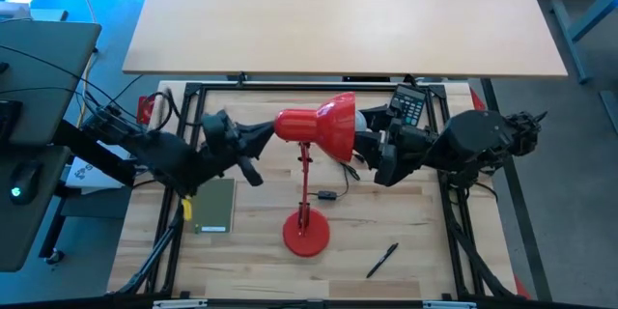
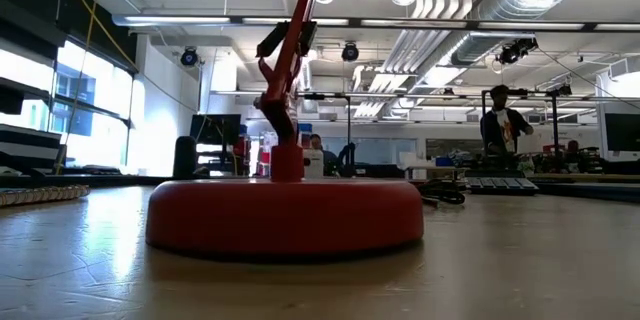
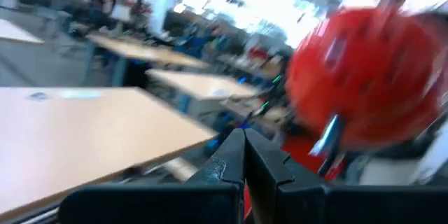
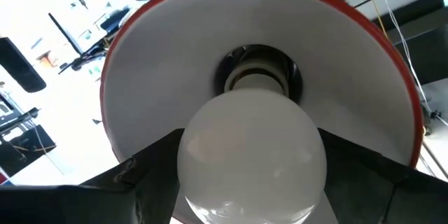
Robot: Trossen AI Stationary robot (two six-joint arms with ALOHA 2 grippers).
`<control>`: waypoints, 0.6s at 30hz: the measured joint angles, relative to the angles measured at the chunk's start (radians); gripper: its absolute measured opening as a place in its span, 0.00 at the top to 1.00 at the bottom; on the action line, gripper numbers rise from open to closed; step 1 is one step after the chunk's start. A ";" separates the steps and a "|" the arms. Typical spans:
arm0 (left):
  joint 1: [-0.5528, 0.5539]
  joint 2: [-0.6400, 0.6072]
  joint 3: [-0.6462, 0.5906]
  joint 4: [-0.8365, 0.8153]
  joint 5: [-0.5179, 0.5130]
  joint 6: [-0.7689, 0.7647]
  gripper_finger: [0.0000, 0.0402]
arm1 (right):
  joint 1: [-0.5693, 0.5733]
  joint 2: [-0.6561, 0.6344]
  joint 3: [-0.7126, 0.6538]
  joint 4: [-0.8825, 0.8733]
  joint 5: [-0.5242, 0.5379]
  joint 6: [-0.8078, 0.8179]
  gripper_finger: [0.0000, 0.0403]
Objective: Screw lightbulb
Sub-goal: Insert the white lightbulb into the red lamp
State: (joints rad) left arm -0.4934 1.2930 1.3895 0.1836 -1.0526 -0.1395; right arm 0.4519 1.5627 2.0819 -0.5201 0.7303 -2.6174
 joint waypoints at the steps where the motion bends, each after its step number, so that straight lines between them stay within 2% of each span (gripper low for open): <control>1: 0.004 0.000 0.000 0.048 0.022 0.028 1.00 | 0.000 0.000 0.000 -0.001 0.000 0.000 0.29; 4: 0.011 0.000 0.000 0.149 0.035 0.118 1.00 | 0.000 0.001 0.000 -0.002 0.000 0.000 0.29; 8: 0.020 0.000 0.000 0.193 0.022 0.174 1.00 | 0.000 0.001 0.000 -0.004 0.000 0.001 0.29; 18: 0.055 0.000 0.000 0.197 0.022 0.149 1.00 | 0.000 0.002 -0.001 -0.005 0.000 0.001 0.29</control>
State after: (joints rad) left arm -0.4383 1.2926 1.3899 0.3801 -1.0309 0.0095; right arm 0.4519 1.5646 2.0808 -0.5250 0.7303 -2.6167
